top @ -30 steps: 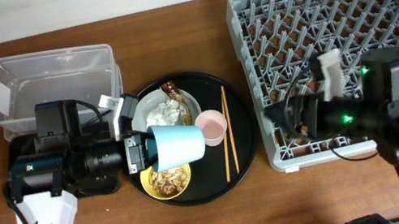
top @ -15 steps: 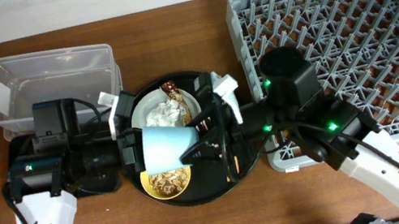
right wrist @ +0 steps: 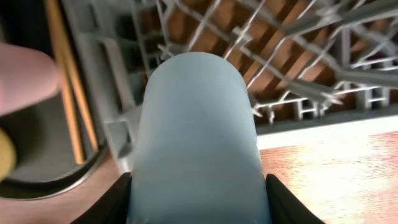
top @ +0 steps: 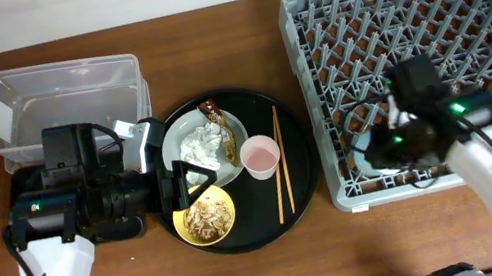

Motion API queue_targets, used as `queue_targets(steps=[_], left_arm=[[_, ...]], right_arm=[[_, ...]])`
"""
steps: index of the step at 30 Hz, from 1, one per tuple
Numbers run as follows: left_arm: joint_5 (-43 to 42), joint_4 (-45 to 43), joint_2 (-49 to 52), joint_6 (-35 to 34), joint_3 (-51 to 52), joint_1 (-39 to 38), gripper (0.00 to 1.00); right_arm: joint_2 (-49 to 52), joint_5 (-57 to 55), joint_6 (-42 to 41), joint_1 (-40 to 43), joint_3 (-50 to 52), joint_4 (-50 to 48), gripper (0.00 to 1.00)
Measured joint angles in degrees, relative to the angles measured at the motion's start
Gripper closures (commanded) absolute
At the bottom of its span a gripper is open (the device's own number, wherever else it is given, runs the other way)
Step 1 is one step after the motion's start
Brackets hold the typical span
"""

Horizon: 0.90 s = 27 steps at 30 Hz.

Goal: Sort waste into correct bins and load items into the dishwasher rack
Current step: 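Lower the blue cup into the dish rack and open the right gripper, then grasp the pink cup with the left gripper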

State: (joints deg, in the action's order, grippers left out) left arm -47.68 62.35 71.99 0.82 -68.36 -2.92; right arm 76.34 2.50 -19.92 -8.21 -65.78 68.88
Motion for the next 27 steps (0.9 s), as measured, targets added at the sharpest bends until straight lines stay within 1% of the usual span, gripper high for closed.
queue_targets(steps=[1, 2, 3, 4, 5, 6, 7, 8, 9, 10, 11, 12, 13, 14, 15, 16, 17, 19, 22, 23, 24, 25, 26, 27], left_arm=[[0.0, -0.04, 0.0, 0.0, 0.0, -0.02, 0.13], [0.02, -0.02, 0.0, 0.0, 0.0, 0.0, 0.13], [0.15, -0.02, 0.0, 0.0, 0.0, 0.0, 0.13], [0.61, 0.0, 0.0, 0.0, 0.0, 0.0, 0.15], [2.8, -0.2, 0.0, -0.94, 0.0, -0.42, 0.16], [7.67, -0.9, 0.0, -2.73, -0.02, -1.75, 0.18], [12.81, -2.12, 0.0, -4.61, 0.0, -4.02, 0.22], [20.65, -4.79, 0.02, -7.39, 0.0, -8.15, 0.28], [23.93, -5.86, 0.22, -8.74, 0.15, -10.03, 0.33], [29.68, -13.03, 2.89, -11.13, 0.15, -15.74, 0.41], [32.61, -15.34, 5.86, -12.63, 0.28, -18.73, 0.46], [35.54, -21.53, 11.89, -14.14, 0.15, -22.16, 0.51], [36.68, -23.26, 16.13, -14.84, 0.46, -23.93, 0.57], [37.83, -27.76, 20.57, -15.87, 0.55, -25.59, 0.62], [38.58, -30.14, 24.06, -16.59, 0.59, -27.02, 0.72], [39.89, -32.41, 27.34, -17.16, 0.66, -28.57, 0.96], [41.99, -32.57, 28.41, -18.16, 0.66, -29.0, 1.0], [45.18, -32.2, 29.2, -20.13, 0.66, -29.0, 1.0], [44.76, -25.73, 27.71, -21.92, -1.68, -28.83, 1.0], [42.77, -22.51, 24.52, -21.9, -2.56, -28.24, 1.0], [37.73, -19.19, 17.22, -21.31, -3.39, -25.18, 1.0], [31.71, -17.73, 11.69, -19.91, -4.83, -21.18, 1.0], [20.81, -15.39, 6.12, -17.14, -5.9, -13.88, 1.0], [7.76, -12.37, 4.37, -13.53, -6.21, -8.2, 1.0]], right_arm=[[2.67, 0.13, -0.09, -0.83, 0.02, -0.13, 0.34], [4.37, 0.39, -0.07, -1.7, 0.04, -0.33, 0.26], [5.68, 0.59, -0.02, -2.62, 0.04, -1.18, 0.21], [5.64, 0.76, -0.31, -2.78, 0.0, -1.84, 0.19], [5.44, 0.74, -0.68, -2.73, -0.83, -1.86, 0.17], [4.68, 0.74, -0.92, -2.71, -2.43, -1.84, 0.16], [2.27, 0.79, -1.27, -2.71, -5.7, -2.08, 0.16], [-1.51, 0.79, -1.99, -2.71, -9.29, -2.27, 0.15], [-5.01, 1.29, -2.27, -2.71, -11.15, -2.38, 0.15], [-9.6, 2.16, -2.43, -2.71, -12.37, -2.19, 0.15], [-12.17, 2.73, -2.56, -2.71, -12.79, -0.61, 0.15], [-12.68, 2.95, -2.6, -2.71, -12.79, 0.92, 0.15], [-12.63, 2.99, -2.6, -2.71, -12.79, 1.46, 0.15], [-12.48, 3.13, -2.56, -2.71, -12.76, 2.95, 0.15], [-12.31, 3.15, -2.58, -2.71, -12.74, 3.39, 0.15], [-12.26, 3.15, -2.58, -2.71, -12.76, 3.74, 0.15], [-12.26, 3.17, -2.58, -2.71, -12.76, 3.8, 0.15], [-12.26, 3.15, -2.58, -2.71, -12.74, 3.98, 0.15], [-12.26, 3.56, -2.25, -2.71, -12.76, 4.07, 0.15], [-12.24, 7.43, 0.7, -2.69, -12.74, 3.06, 0.15], [-12.24, 10.23, 2.62, -2.71, -12.74, 2.21, 0.15], [-12.2, 17.81, 7.8, -3.02, -12.37, -0.39, 0.15], [-12.17, 23.5, 11.06, -4.09, -11.41, -3.52, 0.14], [-11.96, 29.55, 13.07, -7.45, -9.42, -10.67, 0.12]])
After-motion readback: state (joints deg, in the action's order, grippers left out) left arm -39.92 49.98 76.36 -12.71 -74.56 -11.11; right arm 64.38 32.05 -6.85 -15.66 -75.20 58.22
